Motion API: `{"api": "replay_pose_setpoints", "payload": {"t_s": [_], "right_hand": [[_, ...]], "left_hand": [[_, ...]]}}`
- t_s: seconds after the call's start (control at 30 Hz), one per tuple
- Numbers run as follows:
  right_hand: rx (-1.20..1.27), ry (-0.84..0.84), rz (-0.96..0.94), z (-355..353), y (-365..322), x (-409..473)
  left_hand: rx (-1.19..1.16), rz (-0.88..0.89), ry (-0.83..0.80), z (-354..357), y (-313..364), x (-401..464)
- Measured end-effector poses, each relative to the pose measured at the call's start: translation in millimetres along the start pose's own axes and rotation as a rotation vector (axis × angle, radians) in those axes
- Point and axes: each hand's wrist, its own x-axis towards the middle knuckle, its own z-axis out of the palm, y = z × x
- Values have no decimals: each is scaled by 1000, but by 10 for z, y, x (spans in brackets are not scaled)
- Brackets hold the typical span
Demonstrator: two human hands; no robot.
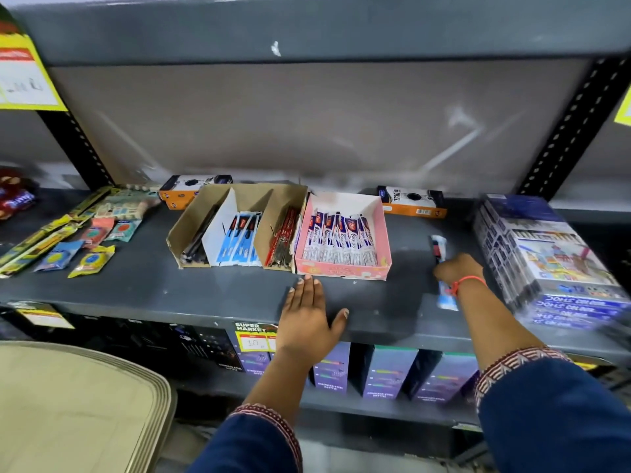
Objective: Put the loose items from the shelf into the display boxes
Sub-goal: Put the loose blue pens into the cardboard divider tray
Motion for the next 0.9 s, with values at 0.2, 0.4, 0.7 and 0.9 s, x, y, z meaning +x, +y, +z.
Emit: {"api": "replay_pose_setpoints", "payload": {"t_s": [0.2,0.4,0.7,0.9], "right_hand": [[-131,36,11,15,35,-65],[-160,-57,-44,-19,-33,-112],[-175,-118,-75,0,-32,-261],[203,-96,-180,-54,-137,-328]], "left_hand": [[-5,-7,-34,-24,-15,-2],[-15,-1,-43,-24,-20,-3],[-5,15,-68,-27,-47,0],[-44,31,-92,-50,-64,0]]}}
